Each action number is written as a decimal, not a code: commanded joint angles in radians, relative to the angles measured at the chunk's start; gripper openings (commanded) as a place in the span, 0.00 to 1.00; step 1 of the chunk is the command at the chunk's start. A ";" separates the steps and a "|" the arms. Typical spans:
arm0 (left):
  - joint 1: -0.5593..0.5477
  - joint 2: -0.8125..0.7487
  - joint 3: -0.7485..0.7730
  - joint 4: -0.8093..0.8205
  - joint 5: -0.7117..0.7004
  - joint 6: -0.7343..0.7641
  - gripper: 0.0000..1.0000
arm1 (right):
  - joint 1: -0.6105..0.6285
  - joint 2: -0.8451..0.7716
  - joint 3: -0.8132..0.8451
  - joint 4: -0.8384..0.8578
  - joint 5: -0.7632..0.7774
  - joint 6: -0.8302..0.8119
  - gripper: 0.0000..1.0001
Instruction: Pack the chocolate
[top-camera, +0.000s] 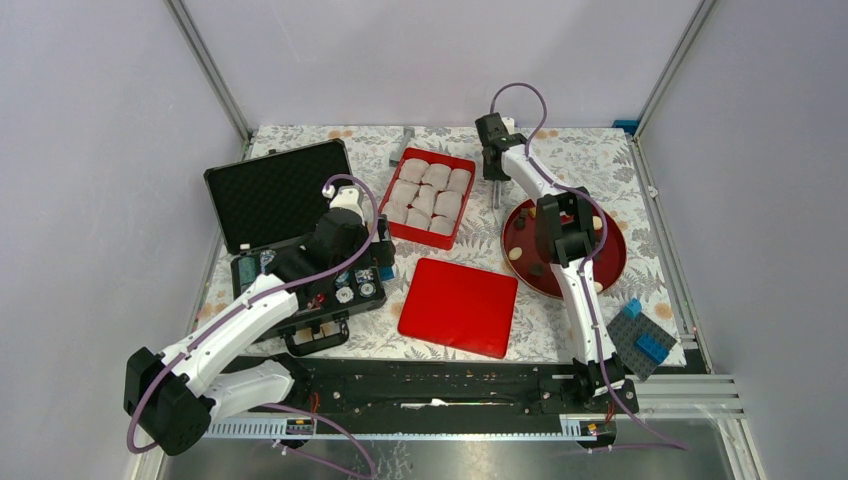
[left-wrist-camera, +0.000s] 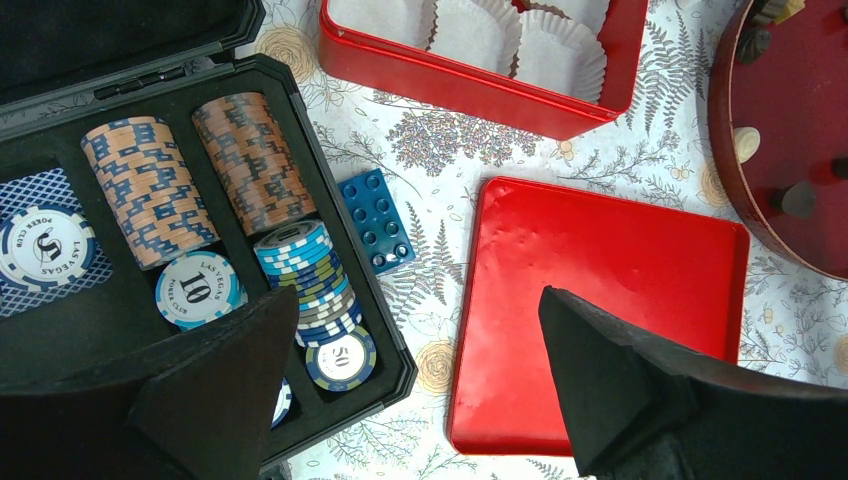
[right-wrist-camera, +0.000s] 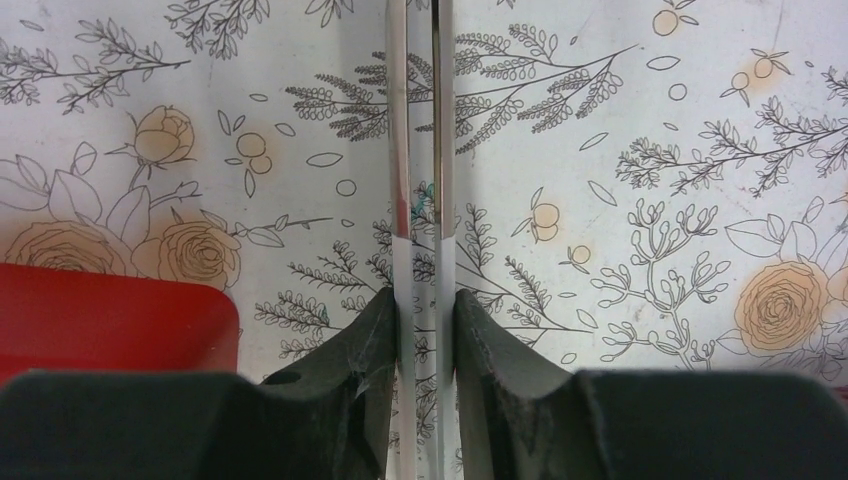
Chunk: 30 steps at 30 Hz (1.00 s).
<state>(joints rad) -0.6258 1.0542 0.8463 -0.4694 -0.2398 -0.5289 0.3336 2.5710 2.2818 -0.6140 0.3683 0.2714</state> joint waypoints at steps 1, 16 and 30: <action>0.003 -0.035 0.019 0.029 -0.006 -0.005 0.99 | 0.009 -0.101 0.032 -0.034 -0.040 -0.023 0.09; 0.003 -0.095 -0.005 0.048 0.014 0.015 0.99 | 0.009 -0.706 -0.563 0.016 -0.198 -0.032 0.05; 0.003 -0.095 0.001 0.072 0.044 0.035 0.99 | 0.009 -1.313 -1.143 -0.160 -0.181 0.046 0.10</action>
<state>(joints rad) -0.6258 0.9691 0.8406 -0.4568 -0.2184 -0.5167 0.3347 1.4136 1.2049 -0.7155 0.1734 0.2687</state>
